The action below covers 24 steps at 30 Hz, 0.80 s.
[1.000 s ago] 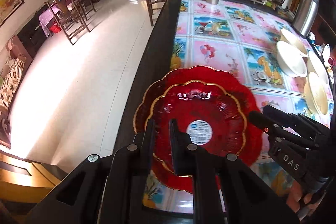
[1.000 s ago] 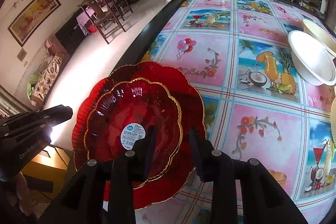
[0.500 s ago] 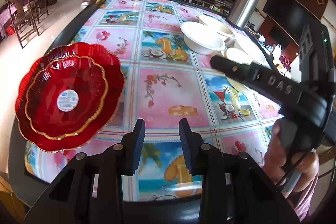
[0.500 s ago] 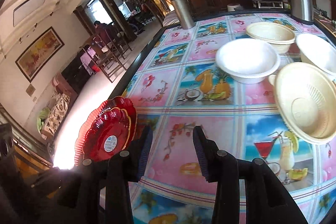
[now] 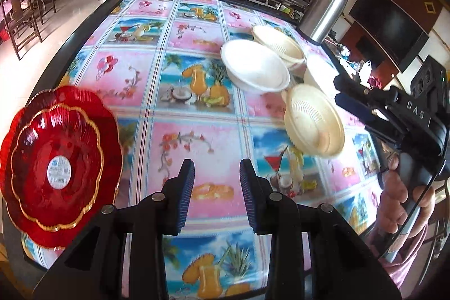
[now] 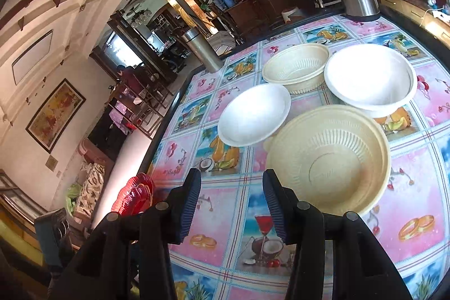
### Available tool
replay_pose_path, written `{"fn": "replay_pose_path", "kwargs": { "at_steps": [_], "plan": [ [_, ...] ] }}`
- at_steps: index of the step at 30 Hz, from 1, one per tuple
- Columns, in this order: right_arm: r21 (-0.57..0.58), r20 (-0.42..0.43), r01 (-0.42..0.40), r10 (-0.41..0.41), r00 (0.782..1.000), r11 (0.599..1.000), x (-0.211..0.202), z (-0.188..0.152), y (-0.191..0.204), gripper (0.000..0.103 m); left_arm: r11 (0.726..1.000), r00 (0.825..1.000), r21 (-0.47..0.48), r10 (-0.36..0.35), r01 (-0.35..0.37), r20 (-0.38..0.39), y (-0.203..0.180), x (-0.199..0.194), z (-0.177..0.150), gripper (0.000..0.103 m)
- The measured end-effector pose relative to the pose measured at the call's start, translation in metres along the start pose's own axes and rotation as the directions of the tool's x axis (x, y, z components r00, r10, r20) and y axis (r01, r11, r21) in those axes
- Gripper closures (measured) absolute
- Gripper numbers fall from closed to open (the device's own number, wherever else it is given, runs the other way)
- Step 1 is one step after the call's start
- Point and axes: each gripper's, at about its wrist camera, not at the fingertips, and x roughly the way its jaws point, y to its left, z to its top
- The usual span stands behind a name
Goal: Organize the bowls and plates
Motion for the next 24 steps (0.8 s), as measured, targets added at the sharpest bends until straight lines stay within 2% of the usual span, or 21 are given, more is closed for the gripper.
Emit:
{"fn": "replay_pose_path", "kwargs": {
  "at_steps": [2, 3, 4, 8, 11, 13, 16, 17, 19, 21, 23, 24],
  "plan": [
    [0.022, -0.017, -0.019, 0.019, 1.0, 1.0, 0.009, 0.023, -0.005, 0.054, 1.0, 1.0, -0.023, 0.005, -0.004, 0.008, -0.003, 0.009, 0.031, 0.062],
    [0.031, -0.035, -0.027, 0.028, 0.999, 0.999, 0.013, 0.034, -0.007, 0.052, 0.999, 1.0, -0.038, 0.004, -0.003, 0.007, -0.004, 0.016, 0.046, 0.048],
    [0.041, -0.062, -0.026, 0.029, 0.998, 0.999, 0.021, 0.045, -0.009, 0.052, 0.998, 1.0, -0.062, -0.006, 0.006, 0.005, -0.003, 0.024, 0.06, 0.041],
    [0.101, -0.136, 0.02, -0.006, 0.991, 0.995, 0.051, 0.088, -0.025, 0.052, 0.988, 0.997, -0.151, -0.047, 0.038, -0.057, 0.001, 0.065, 0.098, 0.041],
    [0.086, -0.205, 0.089, -0.07, 0.976, 0.992, 0.075, 0.11, -0.033, 0.052, 0.982, 0.994, -0.188, -0.039, 0.02, -0.101, 0.004, 0.092, 0.113, 0.041],
    [0.095, -0.228, 0.102, -0.078, 0.97, 0.99, 0.088, 0.12, -0.041, 0.052, 0.977, 0.991, -0.211, -0.052, 0.025, -0.126, 0.007, 0.104, 0.119, 0.041],
    [0.09, -0.265, 0.115, -0.088, 0.96, 0.989, 0.11, 0.126, -0.05, 0.052, 0.973, 0.987, -0.229, -0.047, 0.01, -0.156, 0.009, 0.117, 0.122, 0.041],
    [0.092, -0.264, 0.111, -0.083, 0.961, 0.989, 0.115, 0.125, -0.053, 0.052, 0.97, 0.985, -0.243, -0.055, 0.014, -0.162, 0.011, 0.121, 0.122, 0.041],
    [0.095, -0.308, 0.108, -0.074, 0.949, 0.99, 0.124, 0.124, -0.059, 0.052, 0.96, 0.983, -0.277, -0.08, 0.032, -0.164, 0.012, 0.125, 0.122, 0.041],
    [0.119, -0.302, 0.081, -0.041, 0.952, 0.99, 0.12, 0.122, -0.062, 0.052, 0.957, 0.98, -0.288, -0.094, 0.041, -0.173, 0.01, 0.128, 0.123, 0.041],
    [0.103, -0.301, 0.104, -0.069, 0.951, 0.989, 0.118, 0.124, -0.066, 0.052, 0.954, 0.977, -0.296, -0.115, 0.057, -0.181, 0.005, 0.131, 0.126, 0.041],
    [0.119, -0.304, 0.094, -0.054, 0.951, 0.988, 0.119, 0.124, -0.069, 0.052, 0.954, 0.976, -0.294, -0.118, 0.06, -0.182, 0.003, 0.131, 0.127, 0.041]
  ]
}}
